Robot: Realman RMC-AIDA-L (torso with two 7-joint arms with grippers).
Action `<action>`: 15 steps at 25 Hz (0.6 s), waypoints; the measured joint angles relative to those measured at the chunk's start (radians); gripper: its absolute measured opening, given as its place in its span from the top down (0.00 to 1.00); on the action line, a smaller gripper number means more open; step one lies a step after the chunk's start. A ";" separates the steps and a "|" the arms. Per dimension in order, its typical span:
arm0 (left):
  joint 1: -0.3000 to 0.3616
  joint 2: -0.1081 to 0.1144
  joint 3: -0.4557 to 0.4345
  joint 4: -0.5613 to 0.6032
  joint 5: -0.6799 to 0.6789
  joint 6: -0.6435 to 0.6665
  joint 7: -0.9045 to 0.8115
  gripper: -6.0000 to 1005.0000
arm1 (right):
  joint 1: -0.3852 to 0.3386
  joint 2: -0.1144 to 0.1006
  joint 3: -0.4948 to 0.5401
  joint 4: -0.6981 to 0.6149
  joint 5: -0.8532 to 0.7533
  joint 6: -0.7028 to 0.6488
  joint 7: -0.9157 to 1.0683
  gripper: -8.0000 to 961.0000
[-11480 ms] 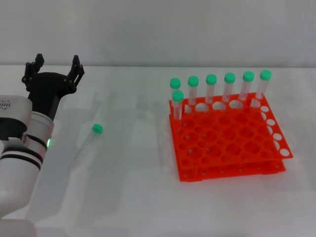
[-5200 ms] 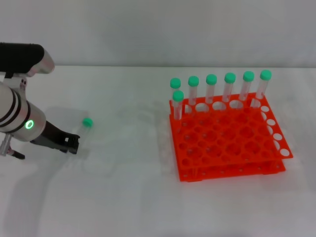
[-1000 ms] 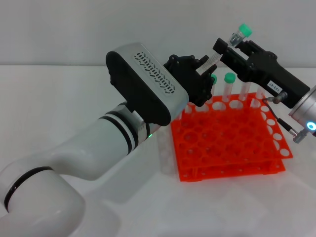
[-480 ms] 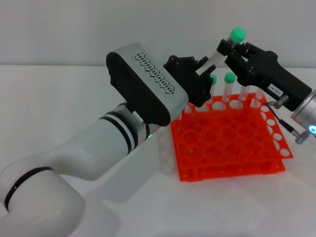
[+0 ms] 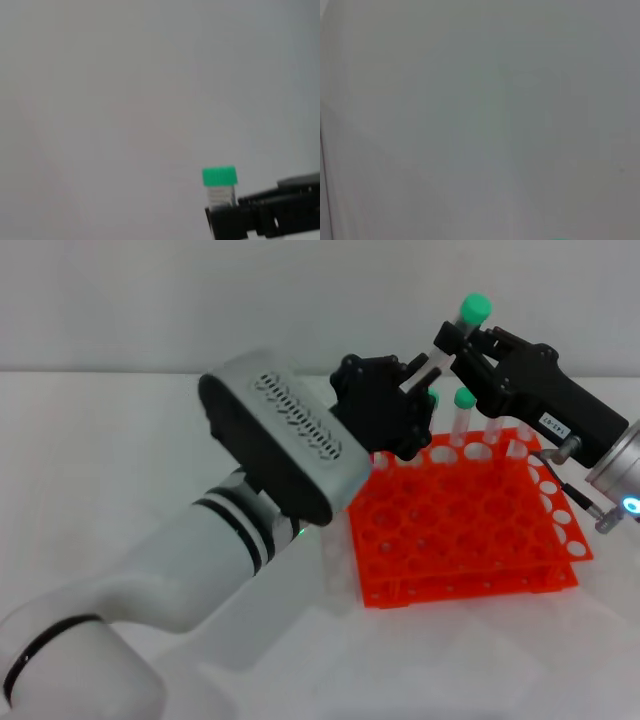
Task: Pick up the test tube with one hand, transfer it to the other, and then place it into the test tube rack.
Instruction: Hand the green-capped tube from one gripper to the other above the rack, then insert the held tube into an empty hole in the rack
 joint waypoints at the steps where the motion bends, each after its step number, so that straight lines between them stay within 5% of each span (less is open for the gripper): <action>1: 0.008 0.000 0.002 -0.001 0.001 -0.018 0.000 0.87 | -0.001 0.000 0.001 0.001 -0.001 -0.001 -0.001 0.78; 11: 0.028 -0.001 0.007 -0.009 -0.035 -0.040 0.000 0.85 | -0.014 -0.002 0.020 0.000 0.005 -0.012 -0.015 0.78; 15: 0.047 -0.002 0.011 -0.009 -0.044 -0.056 -0.001 0.69 | -0.026 -0.001 0.090 0.004 0.007 -0.014 -0.041 0.78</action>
